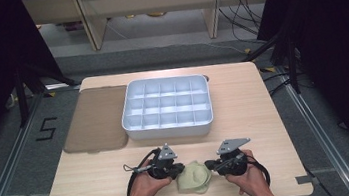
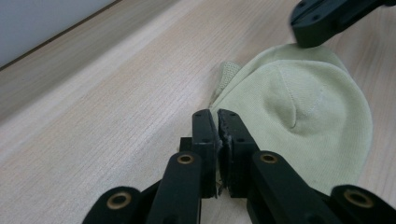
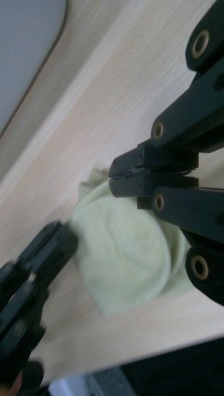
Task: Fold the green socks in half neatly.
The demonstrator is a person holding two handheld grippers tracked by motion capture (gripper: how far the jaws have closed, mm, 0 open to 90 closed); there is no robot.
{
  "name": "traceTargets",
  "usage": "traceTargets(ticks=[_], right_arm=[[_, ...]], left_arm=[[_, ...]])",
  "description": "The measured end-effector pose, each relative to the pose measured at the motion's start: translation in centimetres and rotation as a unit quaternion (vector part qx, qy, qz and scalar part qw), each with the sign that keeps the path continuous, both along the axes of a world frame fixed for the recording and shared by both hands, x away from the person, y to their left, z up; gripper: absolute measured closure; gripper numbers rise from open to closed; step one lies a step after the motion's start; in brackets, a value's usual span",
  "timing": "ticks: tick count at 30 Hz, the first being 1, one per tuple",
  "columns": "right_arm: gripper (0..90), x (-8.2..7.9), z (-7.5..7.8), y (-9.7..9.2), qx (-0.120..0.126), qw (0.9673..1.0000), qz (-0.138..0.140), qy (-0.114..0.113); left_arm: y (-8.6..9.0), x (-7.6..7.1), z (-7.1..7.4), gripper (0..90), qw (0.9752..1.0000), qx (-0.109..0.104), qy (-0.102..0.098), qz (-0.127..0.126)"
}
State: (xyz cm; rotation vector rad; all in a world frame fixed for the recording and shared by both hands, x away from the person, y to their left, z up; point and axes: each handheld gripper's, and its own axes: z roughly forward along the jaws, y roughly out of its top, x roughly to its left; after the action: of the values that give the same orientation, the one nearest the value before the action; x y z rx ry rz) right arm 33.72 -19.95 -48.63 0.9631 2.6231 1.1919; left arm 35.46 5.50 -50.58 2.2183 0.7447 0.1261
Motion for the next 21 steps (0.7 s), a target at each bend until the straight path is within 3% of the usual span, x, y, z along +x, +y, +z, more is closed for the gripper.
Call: traceTargets(ticks=[6, 7, 11, 12, 16, 18, 21], right_arm=[[89.2, -1.8, 0.2, 0.3, 0.005, 0.9997, 0.022, -0.002], [89.2, -2.0, -0.1, 0.1, -0.013, 0.9997, 0.02, 0.007], [89.2, -1.6, -0.9, -0.3, -0.027, 0.9995, 0.011, 0.013], [89.2, -1.6, -0.9, -0.3, -0.027, 0.9995, 0.011, 0.013], [88.7, -1.6, 0.0, -0.5, -0.01, 0.9999, 0.004, 0.002], [88.7, -1.6, 0.6, -0.7, -0.002, 0.9999, 0.002, -0.013], [88.7, -1.7, 0.8, -0.7, 0.0, 0.9999, 0.003, -0.014]], left_arm=[[-0.1, -0.1, -0.1, 84.9, 1.0, -0.001, 0.001, 0.009], [-0.1, -0.1, -0.1, 84.7, 0.9999, -0.005, 0.003, 0.008], [0.0, -0.1, 0.0, 82.0, 1.0, 0.0, -0.005, 0.001], [0.0, -0.2, 0.0, 82.0, 0.9999, -0.005, -0.002, 0.013], [0.5, -0.2, 0.4, 78.3, 0.9996, -0.02, -0.007, 0.019], [0.9, -0.6, 0.8, 77.5, 0.9988, -0.034, -0.003, 0.035], [1.5, -1.1, 1.2, 71.6, 0.999, -0.03, -0.007, 0.032]])
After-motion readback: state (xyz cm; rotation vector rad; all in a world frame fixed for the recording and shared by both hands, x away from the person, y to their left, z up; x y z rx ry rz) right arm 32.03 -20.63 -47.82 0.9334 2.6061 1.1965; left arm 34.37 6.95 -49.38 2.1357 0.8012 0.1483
